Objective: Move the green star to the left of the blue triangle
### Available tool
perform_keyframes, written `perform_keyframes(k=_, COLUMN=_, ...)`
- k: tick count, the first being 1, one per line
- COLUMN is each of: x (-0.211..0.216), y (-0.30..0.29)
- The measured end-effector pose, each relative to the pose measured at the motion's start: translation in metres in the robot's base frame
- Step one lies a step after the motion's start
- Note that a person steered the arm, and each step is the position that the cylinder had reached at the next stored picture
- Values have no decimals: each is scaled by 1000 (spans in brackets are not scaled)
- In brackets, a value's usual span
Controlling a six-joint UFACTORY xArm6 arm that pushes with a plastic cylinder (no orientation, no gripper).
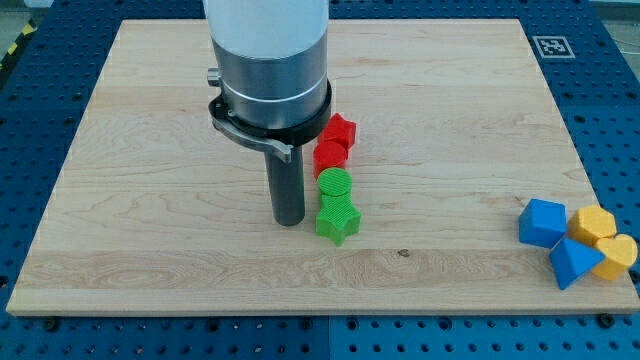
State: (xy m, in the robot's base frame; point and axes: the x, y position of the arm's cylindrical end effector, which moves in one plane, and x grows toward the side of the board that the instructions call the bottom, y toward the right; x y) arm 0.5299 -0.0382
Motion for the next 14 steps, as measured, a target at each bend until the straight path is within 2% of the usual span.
perform_keyframes(k=5, x=8, y=30)
perform_keyframes(k=7, x=11, y=61)
perform_keyframes(k=14, x=18, y=92)
